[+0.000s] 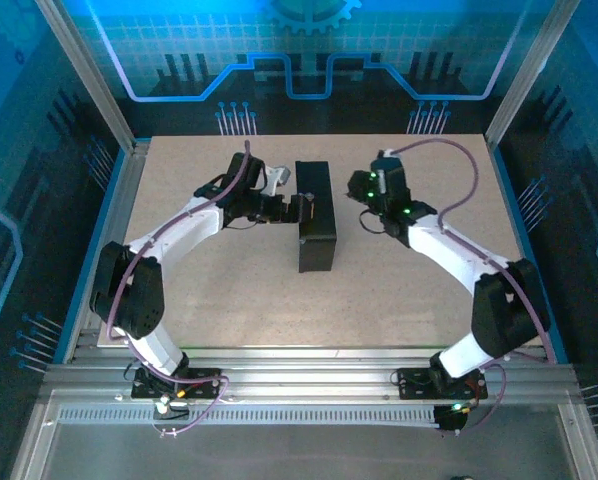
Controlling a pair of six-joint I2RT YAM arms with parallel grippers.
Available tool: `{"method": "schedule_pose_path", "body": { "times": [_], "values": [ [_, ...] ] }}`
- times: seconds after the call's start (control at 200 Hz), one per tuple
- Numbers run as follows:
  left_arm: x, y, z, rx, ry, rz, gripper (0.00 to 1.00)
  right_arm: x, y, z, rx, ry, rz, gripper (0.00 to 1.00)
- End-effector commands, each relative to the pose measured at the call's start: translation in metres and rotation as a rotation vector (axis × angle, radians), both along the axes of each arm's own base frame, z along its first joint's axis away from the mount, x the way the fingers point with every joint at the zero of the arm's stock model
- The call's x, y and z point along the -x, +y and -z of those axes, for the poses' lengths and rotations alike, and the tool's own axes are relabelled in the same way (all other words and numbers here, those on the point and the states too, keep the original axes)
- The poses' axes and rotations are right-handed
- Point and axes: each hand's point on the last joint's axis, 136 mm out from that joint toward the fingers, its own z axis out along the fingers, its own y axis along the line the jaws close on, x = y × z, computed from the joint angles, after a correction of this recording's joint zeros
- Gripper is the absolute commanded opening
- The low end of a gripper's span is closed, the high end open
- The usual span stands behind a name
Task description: Unlock the padlock with the key
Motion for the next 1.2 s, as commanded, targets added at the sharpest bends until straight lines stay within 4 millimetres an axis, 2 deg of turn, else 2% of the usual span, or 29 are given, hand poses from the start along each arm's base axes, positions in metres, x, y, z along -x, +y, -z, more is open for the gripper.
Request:
{"method": "schedule_pose_path", "body": {
  "times": [0.0, 0.135, 0.155, 0.2, 0.33, 0.41, 0.56, 0.63, 0.685, 0.805, 0.915, 0.95, 1.01, 1.075, 1.11, 1.196],
  "values": [
    [-0.009, -0.002, -0.024, 0.031, -0.026, 0.003, 0.99, 0.006, -0.040, 0.002, -0.009, -0.007, 0.056, 0.00],
    [-0.026, 0.009, -0.036, -0.034, -0.082, -0.049, 0.99, 0.017, -0.095, 0.043, -0.006, 0.079, 0.152, 0.00],
    [-0.028, 0.012, -0.038, -0.046, -0.089, -0.059, 0.99, 0.024, -0.103, 0.059, -0.005, 0.113, 0.167, 0.00],
    [-0.033, 0.018, -0.042, -0.073, -0.102, -0.083, 0.99, 0.029, -0.119, 0.076, -0.001, 0.145, 0.202, 0.00],
    [-0.047, 0.043, -0.056, -0.138, -0.154, -0.170, 0.99, 0.044, -0.153, 0.115, 0.036, 0.224, 0.270, 0.00],
    [-0.053, 0.059, -0.062, -0.181, -0.191, -0.226, 0.99, 0.050, -0.165, 0.133, 0.044, 0.262, 0.291, 0.00],
    [-0.061, 0.096, -0.067, -0.251, -0.248, -0.367, 0.99, 0.051, -0.170, 0.158, 0.022, 0.322, 0.263, 0.00],
    [-0.063, 0.115, -0.066, -0.289, -0.269, -0.439, 0.99, 0.049, -0.168, 0.166, 0.032, 0.350, 0.238, 0.10],
    [-0.064, 0.128, -0.067, -0.303, -0.285, -0.475, 0.99, 0.047, -0.164, 0.172, 0.035, 0.368, 0.207, 0.13],
    [-0.064, 0.151, -0.067, -0.326, -0.280, -0.540, 0.99, 0.042, -0.157, 0.175, 0.042, 0.386, 0.146, 0.35],
    [-0.066, 0.167, -0.058, -0.287, -0.223, -0.586, 0.99, 0.040, -0.154, 0.165, 0.072, 0.373, 0.111, 0.48],
    [-0.067, 0.172, -0.054, -0.270, -0.204, -0.587, 0.99, 0.039, -0.154, 0.157, 0.084, 0.355, 0.104, 0.55],
    [-0.068, 0.178, -0.047, -0.208, -0.151, -0.575, 0.99, 0.039, -0.154, 0.145, 0.104, 0.333, 0.102, 0.74],
    [-0.071, 0.186, -0.041, -0.109, -0.095, -0.582, 0.99, 0.039, -0.151, 0.128, 0.119, 0.295, 0.085, 0.84],
    [-0.072, 0.189, -0.038, -0.054, -0.071, -0.587, 0.99, 0.039, -0.148, 0.118, 0.124, 0.274, 0.079, 0.99],
    [-0.073, 0.202, -0.031, -0.066, -0.058, -0.638, 0.99, 0.039, -0.138, 0.093, 0.142, 0.215, 0.050, 1.00]
  ]
}}
